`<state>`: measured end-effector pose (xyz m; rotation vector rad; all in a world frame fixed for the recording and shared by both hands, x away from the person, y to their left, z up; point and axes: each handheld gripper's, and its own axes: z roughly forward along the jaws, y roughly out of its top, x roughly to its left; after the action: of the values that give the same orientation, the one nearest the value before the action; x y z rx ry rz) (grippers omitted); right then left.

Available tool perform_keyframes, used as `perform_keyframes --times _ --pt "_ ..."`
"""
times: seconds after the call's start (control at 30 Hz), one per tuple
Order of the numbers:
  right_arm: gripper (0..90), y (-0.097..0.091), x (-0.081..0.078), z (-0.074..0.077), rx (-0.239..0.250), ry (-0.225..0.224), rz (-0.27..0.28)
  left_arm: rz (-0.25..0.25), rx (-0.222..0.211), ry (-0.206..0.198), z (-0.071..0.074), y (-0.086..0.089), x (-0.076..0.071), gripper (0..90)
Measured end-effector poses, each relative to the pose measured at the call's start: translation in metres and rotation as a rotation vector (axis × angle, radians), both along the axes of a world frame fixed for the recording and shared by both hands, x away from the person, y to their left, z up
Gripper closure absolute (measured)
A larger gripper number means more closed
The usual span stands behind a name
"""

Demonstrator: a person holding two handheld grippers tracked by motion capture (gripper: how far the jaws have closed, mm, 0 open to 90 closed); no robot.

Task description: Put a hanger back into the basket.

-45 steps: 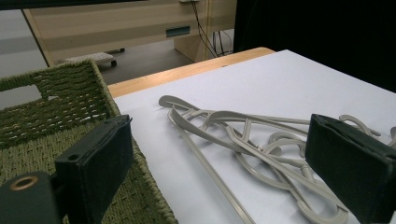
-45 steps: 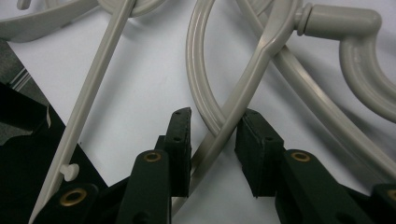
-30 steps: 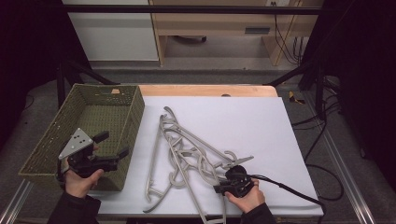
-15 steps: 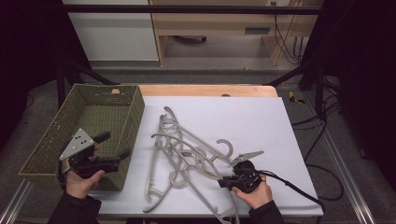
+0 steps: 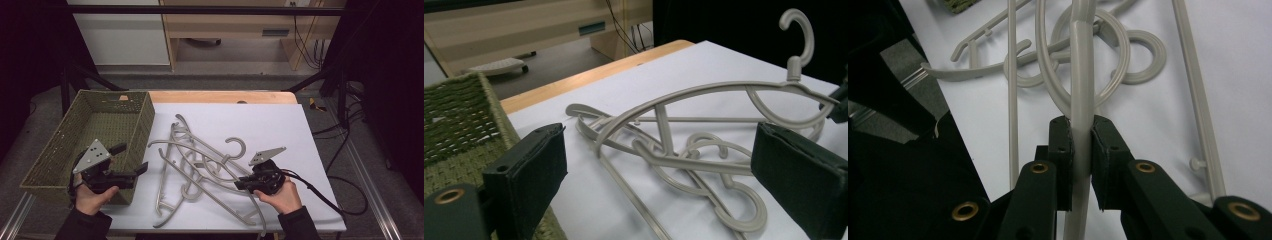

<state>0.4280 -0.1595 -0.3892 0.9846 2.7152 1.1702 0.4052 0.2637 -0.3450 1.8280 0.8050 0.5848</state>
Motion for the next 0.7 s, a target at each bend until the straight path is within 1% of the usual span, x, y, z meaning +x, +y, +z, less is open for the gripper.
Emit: perform_keyframes --times 0.03,0.07,0.13,0.17,0.23,0.27,0.3,0.37,0.47,0.5,0.53,0.57,0.6,0.63,0.67,0.7 --pt "80.5 0.001 0.002 0.001 0.001 0.002 0.011 -0.006 0.01 0.003 0.0 -0.002 0.0 7.1" --pt "80.5 0.001 0.002 0.001 0.001 0.002 0.011 -0.006 0.01 0.003 0.0 -0.002 0.0 7.0" --pt "80.6 0.004 0.006 0.003 -0.009 0.004 0.052 -0.026 0.036 0.008 -0.002 -0.009 0.0 6.9" --pt "80.5 0.005 0.006 0.004 -0.015 0.002 0.057 -0.033 0.047 0.01 -0.002 -0.011 0.0 6.9" --pt "80.6 0.006 0.005 0.006 -0.028 -0.002 0.095 -0.047 0.065 0.013 -0.003 -0.017 0.001 6.8" --pt "80.5 0.008 0.005 0.007 -0.032 -0.003 0.106 -0.047 0.065 0.013 -0.003 -0.017 0.001 6.9" --pt "80.5 0.008 0.005 0.007 -0.032 -0.003 0.106 -0.056 0.078 0.016 -0.003 -0.019 0.001 6.9" --pt "80.6 0.011 0.005 0.007 -0.031 -0.003 0.15 -0.084 0.124 0.026 -0.006 -0.029 0.002 6.9" --pt "80.6 0.013 0.003 0.006 -0.052 0.0 0.182 -0.113 0.17 0.038 -0.009 -0.038 0.002 7.3" --pt "80.6 0.013 0.003 0.006 -0.052 0.0 0.182 -0.113 0.17 0.038 -0.009 -0.038 0.002 7.6" --pt "80.6 0.015 0.003 0.005 -0.05 0.007 0.183 -0.129 0.194 0.044 -0.011 -0.043 0.002 7.6" --pt "80.6 0.016 0.002 0.003 -0.051 0.015 0.203 -0.137 0.212 0.041 -0.013 -0.045 0.002 7.8" --pt "80.6 0.016 0.003 0.002 -0.066 0.014 0.219 -0.148 0.225 0.047 -0.014 -0.048 0.002 8.5" --pt "80.6 0.017 0.002 0.0 -0.06 0.023 0.227 -0.161 0.241 0.055 -0.015 -0.051 0.002 9.3" --pt "80.6 0.019 0.002 -0.001 -0.064 0.033 0.228 -0.17 0.252 0.058 -0.017 -0.053 0.003 9.7" --pt "80.6 0.02 0.001 -0.002 -0.075 0.036 0.242 -0.188 0.273 0.069 -0.02 -0.056 0.003 11.3"
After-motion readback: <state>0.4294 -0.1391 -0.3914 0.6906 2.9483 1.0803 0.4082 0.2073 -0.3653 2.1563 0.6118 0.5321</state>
